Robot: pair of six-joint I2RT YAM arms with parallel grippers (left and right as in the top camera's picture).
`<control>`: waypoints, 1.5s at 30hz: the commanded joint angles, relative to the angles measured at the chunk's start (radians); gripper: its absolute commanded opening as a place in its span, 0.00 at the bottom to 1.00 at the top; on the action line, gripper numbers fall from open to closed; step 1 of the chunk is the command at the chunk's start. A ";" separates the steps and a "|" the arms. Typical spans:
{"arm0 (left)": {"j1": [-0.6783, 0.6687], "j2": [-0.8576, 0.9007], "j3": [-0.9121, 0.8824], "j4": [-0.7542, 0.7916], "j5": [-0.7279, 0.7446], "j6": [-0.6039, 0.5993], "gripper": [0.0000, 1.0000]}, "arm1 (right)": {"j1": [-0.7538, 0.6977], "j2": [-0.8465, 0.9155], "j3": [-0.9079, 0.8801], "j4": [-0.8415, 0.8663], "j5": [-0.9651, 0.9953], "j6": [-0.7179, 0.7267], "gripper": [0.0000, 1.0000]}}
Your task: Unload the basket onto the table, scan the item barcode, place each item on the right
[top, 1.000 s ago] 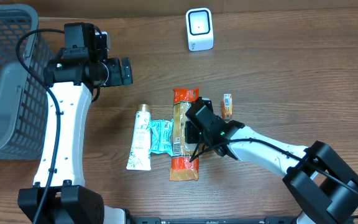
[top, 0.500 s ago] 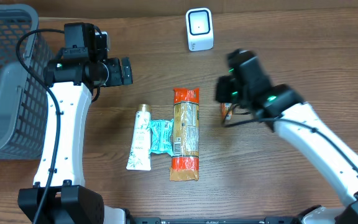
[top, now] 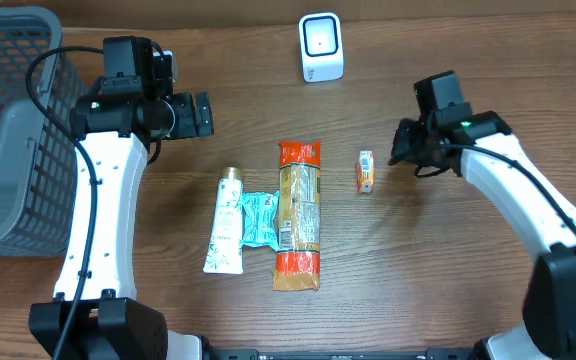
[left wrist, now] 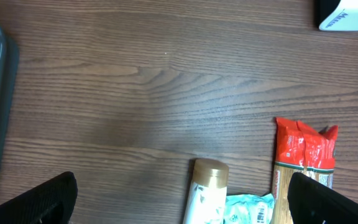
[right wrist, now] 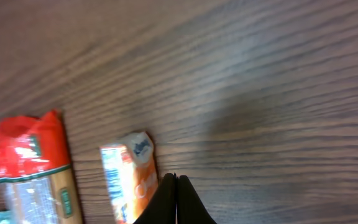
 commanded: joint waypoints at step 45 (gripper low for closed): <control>-0.007 -0.005 0.011 0.005 -0.006 -0.014 1.00 | 0.083 0.096 -0.063 0.060 -0.151 -0.005 0.04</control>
